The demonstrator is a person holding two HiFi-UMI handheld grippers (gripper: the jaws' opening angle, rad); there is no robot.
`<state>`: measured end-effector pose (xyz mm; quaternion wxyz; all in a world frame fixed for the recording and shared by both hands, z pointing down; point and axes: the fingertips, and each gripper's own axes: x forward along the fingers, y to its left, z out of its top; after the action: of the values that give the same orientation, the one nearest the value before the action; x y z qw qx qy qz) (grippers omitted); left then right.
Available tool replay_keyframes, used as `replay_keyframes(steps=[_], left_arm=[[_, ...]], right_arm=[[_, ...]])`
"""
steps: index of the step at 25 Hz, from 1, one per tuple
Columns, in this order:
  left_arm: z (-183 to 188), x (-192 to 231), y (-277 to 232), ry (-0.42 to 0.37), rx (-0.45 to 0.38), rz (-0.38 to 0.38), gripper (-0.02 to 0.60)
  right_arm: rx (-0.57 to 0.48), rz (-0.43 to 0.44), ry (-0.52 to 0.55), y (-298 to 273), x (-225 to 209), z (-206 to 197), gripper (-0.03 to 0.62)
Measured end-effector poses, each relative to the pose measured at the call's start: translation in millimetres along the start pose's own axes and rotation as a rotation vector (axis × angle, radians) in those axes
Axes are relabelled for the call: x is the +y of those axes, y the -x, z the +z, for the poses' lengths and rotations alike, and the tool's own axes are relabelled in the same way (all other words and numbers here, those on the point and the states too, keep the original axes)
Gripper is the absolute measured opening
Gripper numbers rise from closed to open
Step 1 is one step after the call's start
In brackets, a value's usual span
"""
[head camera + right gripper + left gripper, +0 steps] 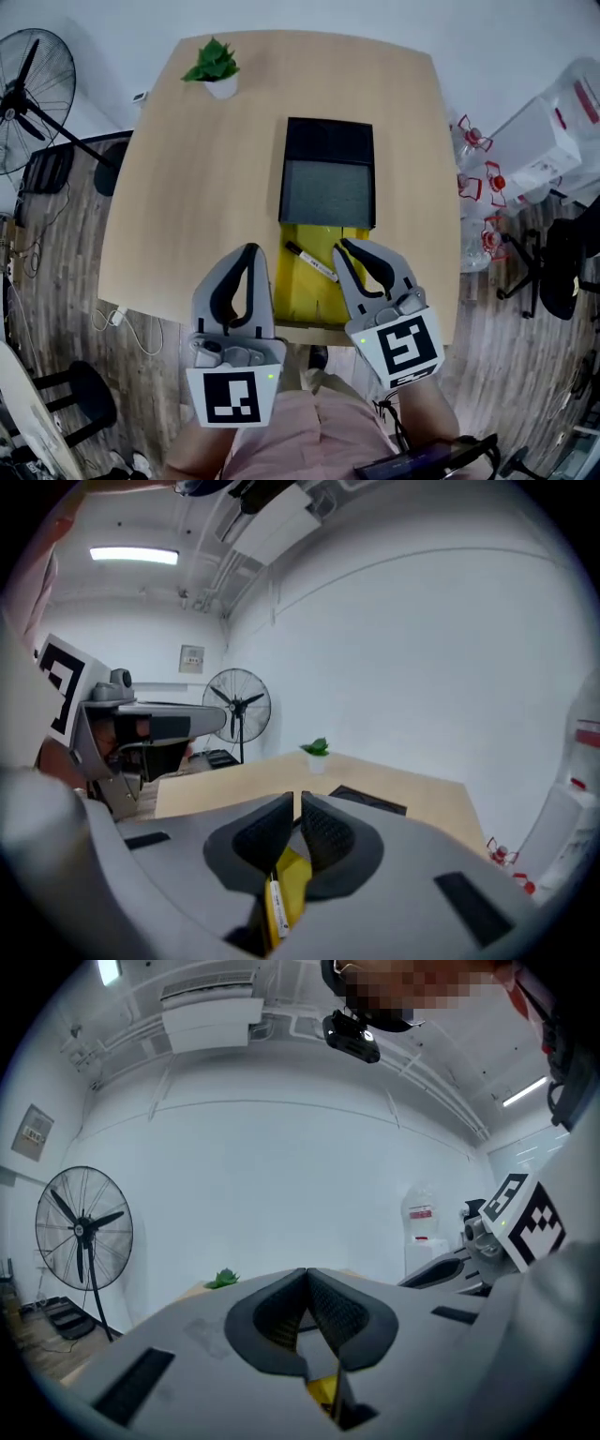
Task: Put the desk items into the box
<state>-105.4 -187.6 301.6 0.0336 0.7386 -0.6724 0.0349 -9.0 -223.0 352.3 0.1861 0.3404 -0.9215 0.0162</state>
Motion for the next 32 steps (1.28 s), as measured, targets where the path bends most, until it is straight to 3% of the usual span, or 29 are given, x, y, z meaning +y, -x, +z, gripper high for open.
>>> replay_keyframes(steps=[4, 14, 32], left_arm=[[46, -14, 10, -0.034, -0.113, 0.001, 0.011], [111, -51, 41, -0.082, -0.219, -0.017, 0.011], [123, -69, 44, -0.104, -0.244, -0.041, 0.011]], right_arm=[[-0.139, -0.086, 0.010, 34, -16, 48, 0.003], [-0.312, -0.223, 0.064, 120, -24, 109, 0.002], [-0.352, -0.257, 0.060, 143, -33, 112, 0.000]])
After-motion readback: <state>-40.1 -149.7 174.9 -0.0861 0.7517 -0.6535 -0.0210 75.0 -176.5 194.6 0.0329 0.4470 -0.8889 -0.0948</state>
